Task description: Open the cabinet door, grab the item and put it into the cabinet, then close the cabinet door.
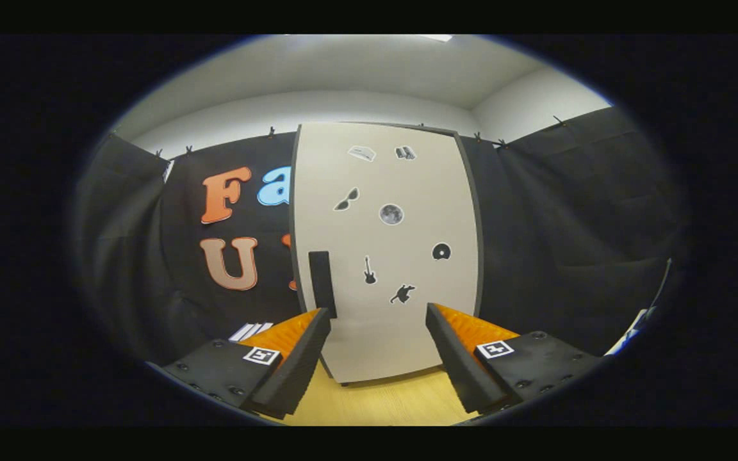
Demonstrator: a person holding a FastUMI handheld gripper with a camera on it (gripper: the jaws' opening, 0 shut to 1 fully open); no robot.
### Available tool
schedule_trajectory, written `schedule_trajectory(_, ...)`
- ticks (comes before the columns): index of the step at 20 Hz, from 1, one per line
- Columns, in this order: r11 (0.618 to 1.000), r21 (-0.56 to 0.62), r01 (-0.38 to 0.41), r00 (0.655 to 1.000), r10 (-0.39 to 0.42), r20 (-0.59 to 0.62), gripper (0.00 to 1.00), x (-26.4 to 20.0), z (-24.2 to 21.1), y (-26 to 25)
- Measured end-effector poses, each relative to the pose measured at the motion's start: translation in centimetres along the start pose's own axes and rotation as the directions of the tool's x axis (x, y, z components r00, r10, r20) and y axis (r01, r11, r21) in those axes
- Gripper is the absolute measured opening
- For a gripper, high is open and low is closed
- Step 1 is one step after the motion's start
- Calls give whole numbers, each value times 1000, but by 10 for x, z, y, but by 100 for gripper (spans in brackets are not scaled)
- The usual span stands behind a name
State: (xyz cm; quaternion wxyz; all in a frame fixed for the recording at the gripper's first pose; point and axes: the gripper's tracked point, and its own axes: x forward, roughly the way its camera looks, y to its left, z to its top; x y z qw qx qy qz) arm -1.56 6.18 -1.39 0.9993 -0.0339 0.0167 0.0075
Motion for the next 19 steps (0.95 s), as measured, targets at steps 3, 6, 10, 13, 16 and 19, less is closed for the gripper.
schedule_trajectory(3, 1000, -4, 3, 1000, -3, 1, 96, 0, -1, 2)
schedule_trajectory(6, 1000, 1, 2, 1000, -2, -8, 96, -1, -3, 4)
schedule_trajectory(10, 1000, -3, -2, 1000, 2, -11, 96, 0, -5, 9)
schedule_trajectory(13, 1000, -2, -2, 1000, 2, -15, 96, -1, -6, 8)
schedule_trajectory(16, 1000, 2, -3, 1000, 3, -20, 96, -1, -10, 8)
schedule_trajectory(19, 1000, 3, -2, 1000, 2, -20, 96, -2, -11, 7)
